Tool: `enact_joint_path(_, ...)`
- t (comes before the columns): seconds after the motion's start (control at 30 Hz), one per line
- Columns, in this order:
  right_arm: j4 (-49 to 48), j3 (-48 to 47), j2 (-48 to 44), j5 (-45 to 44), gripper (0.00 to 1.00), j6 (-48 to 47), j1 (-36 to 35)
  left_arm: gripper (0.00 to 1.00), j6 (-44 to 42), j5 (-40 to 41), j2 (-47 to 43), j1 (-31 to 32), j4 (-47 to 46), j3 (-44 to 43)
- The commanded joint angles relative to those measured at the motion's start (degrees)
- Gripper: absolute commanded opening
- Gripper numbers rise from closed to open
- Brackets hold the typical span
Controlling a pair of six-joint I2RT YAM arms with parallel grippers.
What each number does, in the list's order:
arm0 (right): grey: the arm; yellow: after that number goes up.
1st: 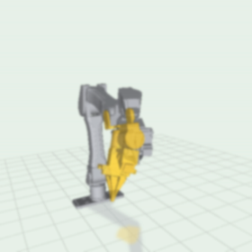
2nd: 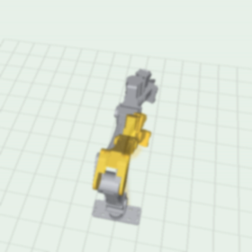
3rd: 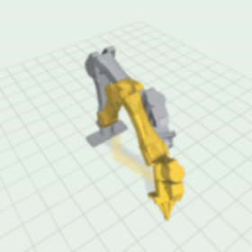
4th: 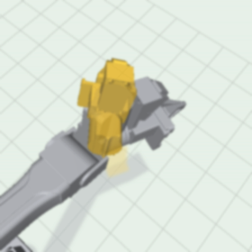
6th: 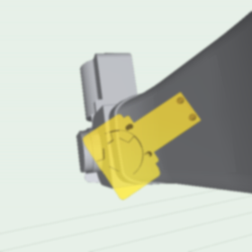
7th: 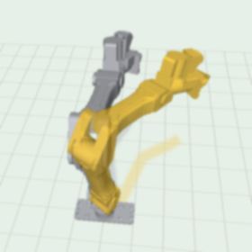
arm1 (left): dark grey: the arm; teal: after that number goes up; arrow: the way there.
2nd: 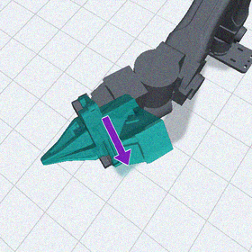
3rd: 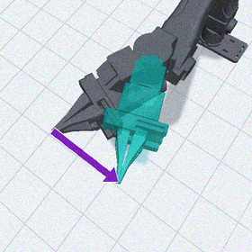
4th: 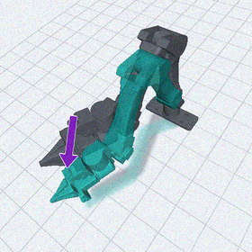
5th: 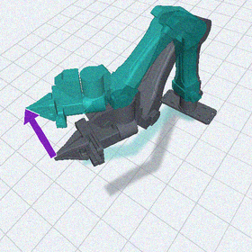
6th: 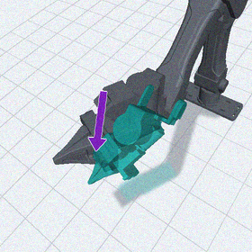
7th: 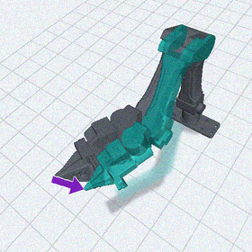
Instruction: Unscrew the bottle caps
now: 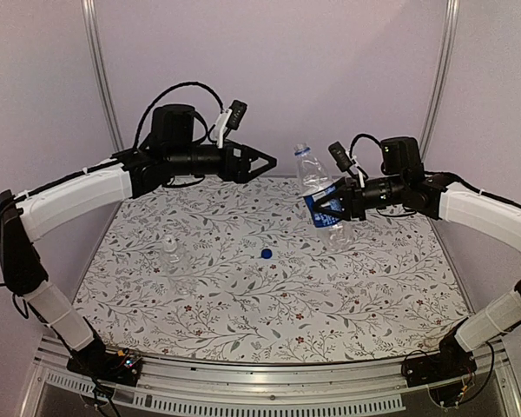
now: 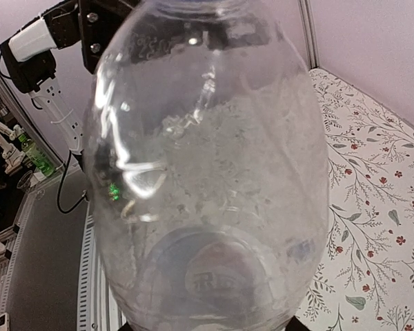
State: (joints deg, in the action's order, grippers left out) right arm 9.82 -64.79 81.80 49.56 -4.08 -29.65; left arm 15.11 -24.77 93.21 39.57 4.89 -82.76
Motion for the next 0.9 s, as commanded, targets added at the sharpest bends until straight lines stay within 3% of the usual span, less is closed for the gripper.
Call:
enact_joint_path(0.0,-1.9,-0.2,0.1,1.7,0.37,0.4,0.1,0.91,1.2,-11.9,-2.5,-0.3,-3.9,-0.6)
enact_joint_path(0.13,-2.8,-0.4,0.9,4.5,0.39,1.0,0.0,0.97,4.5,-16.8,-0.4,-0.1,-7.5,-3.2)
enact_joint_path(0.33,-3.4,-0.5,1.6,6.0,0.41,1.3,-1.0,0.97,9.2,-21.0,3.4,0.7,-12.5,-6.4)
enact_joint_path(0.87,-2.7,-0.9,2.6,6.8,0.44,0.7,-2.3,0.71,9.2,-20.9,9.1,4.0,-11.0,-11.5)
